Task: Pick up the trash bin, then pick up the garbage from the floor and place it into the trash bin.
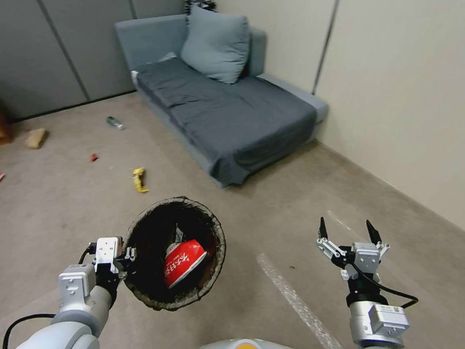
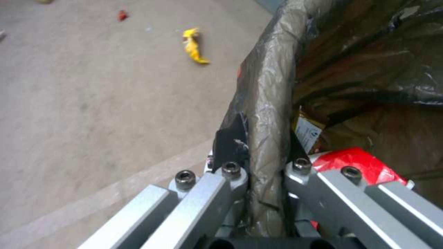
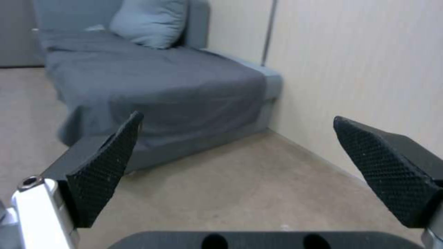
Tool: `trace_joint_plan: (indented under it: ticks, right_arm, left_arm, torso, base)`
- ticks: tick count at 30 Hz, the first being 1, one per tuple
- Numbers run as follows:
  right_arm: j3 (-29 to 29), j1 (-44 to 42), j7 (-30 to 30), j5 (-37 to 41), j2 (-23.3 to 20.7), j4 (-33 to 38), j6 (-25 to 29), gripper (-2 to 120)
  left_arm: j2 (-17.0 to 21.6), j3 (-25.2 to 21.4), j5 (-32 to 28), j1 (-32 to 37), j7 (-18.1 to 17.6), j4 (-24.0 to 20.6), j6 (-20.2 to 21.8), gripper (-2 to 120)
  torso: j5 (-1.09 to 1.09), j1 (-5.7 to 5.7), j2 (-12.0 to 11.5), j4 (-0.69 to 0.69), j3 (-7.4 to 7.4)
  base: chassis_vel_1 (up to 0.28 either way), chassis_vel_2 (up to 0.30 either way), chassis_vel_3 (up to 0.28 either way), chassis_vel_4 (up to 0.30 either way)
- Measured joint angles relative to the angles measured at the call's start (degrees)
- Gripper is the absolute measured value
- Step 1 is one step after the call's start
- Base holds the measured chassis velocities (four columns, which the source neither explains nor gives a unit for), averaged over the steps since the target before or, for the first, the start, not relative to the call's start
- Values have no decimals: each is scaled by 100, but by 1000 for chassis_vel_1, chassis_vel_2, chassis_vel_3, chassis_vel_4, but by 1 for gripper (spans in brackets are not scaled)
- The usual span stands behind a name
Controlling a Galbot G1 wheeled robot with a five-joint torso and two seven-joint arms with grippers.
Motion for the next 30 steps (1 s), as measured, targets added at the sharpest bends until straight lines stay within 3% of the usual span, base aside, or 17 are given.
trace_joint_plan:
  ticks: [30]
  right_arm:
    - [-90,75,12,51,-51,-87,-93,100]
  left_arm:
    - [-45,16,31,70,0,0,-2,2]
  torso:
    - [0,0,0,0,0]
  base:
    - [100,104,106,101]
